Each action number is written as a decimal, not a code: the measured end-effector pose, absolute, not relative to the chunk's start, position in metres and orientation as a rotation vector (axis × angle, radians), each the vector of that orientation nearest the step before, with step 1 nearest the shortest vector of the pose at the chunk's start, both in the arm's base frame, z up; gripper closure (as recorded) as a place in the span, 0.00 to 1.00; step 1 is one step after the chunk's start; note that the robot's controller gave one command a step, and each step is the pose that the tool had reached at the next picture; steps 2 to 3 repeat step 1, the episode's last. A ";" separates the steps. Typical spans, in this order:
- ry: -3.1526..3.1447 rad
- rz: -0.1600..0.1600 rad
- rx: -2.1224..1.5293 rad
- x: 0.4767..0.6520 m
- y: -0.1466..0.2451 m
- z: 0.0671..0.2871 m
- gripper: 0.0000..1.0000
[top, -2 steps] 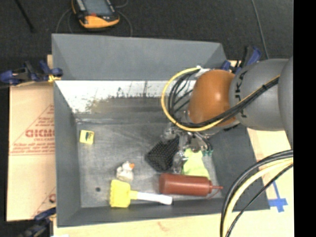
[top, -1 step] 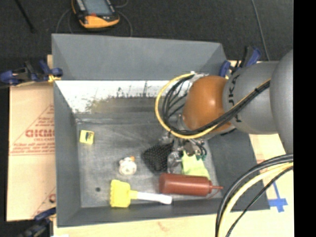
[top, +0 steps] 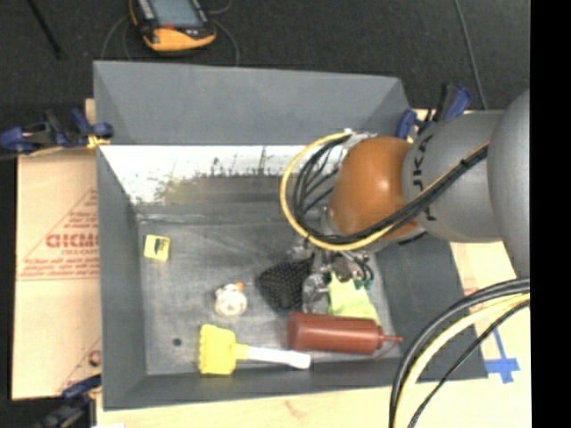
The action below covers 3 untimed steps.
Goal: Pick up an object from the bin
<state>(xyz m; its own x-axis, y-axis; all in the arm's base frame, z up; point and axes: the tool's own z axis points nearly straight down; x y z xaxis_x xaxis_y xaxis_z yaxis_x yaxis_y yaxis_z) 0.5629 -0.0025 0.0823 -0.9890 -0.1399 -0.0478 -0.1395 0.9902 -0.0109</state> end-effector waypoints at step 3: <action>3.135 0.001 -0.137 0.582 -0.001 0.207 1.00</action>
Offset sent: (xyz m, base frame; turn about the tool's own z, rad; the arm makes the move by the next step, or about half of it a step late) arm 0.0000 0.0000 0.0000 0.0000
